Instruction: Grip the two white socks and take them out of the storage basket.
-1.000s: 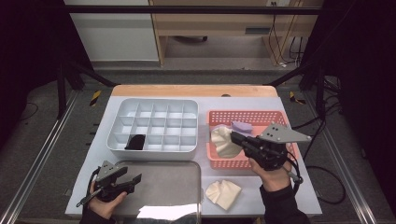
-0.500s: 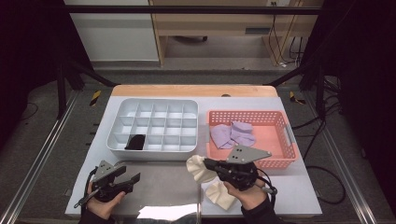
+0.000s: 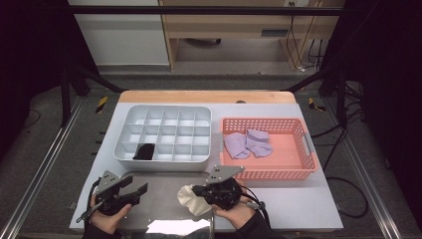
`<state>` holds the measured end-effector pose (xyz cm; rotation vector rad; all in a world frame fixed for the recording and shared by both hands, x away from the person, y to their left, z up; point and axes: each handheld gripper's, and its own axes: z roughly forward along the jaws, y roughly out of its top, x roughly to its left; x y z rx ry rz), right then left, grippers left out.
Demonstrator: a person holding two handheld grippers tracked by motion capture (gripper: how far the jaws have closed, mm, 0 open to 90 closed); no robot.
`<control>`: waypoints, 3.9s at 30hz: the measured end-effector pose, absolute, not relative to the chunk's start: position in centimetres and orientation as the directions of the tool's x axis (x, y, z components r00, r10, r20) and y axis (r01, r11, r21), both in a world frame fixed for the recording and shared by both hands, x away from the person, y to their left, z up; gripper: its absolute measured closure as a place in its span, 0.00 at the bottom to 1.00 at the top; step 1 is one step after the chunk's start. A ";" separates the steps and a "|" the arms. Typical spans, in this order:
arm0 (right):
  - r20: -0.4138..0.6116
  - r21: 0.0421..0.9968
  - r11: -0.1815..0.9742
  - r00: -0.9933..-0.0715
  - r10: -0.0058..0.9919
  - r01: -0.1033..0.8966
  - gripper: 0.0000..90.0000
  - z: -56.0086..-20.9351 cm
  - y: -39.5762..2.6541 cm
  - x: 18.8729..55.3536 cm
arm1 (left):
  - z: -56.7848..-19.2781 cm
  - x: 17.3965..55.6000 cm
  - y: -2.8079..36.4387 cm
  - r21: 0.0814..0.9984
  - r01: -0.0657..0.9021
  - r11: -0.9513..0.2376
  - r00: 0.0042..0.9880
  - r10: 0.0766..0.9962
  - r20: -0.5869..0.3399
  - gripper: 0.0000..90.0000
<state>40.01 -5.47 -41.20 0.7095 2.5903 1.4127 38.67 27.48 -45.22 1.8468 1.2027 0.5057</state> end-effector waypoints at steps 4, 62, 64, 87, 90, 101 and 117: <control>0.113 0.788 0.502 -0.886 0.450 0.355 0.99 -42.6 -3.8 40.8 | -45.2 38.6 27.4 0.822 0.540 -0.178 0.457 0.883 -0.109 0.38; 0.183 0.785 0.349 -0.729 0.659 0.512 0.78 -46.3 -8.7 39.3 | -47.3 37.6 17.6 0.719 0.586 -0.374 0.606 0.791 -0.083 0.73; 0.180 0.779 0.358 -0.731 0.659 0.515 0.80 -46.4 -8.5 39.4 | -47.4 37.5 17.5 0.718 0.581 -0.383 0.607 0.792 -0.069 0.78; 0.155 0.772 0.395 -0.750 0.644 0.498 0.92 -46.1 -7.1 39.8 | -47.0 36.4 21.3 0.733 0.592 -0.336 0.571 0.816 -0.087 0.96; 0.173 0.769 0.385 -0.746 0.644 0.511 0.86 -46.2 -6.8 39.8 | -47.3 36.5 21.2 0.724 0.595 -0.348 0.573 0.815 -0.080 0.96; 0.128 0.751 0.433 -0.753 0.645 0.499 0.79 -47.9 -5.7 39.2 | -47.3 36.5 20.9 0.723 0.587 -0.364 0.578 0.813 -0.061 0.96; 0.142 0.734 0.428 -0.736 0.662 0.527 0.94 -46.1 -8.3 39.0 | -47.5 36.1 19.3 0.731 0.570 -0.376 0.618 0.782 -0.080 0.96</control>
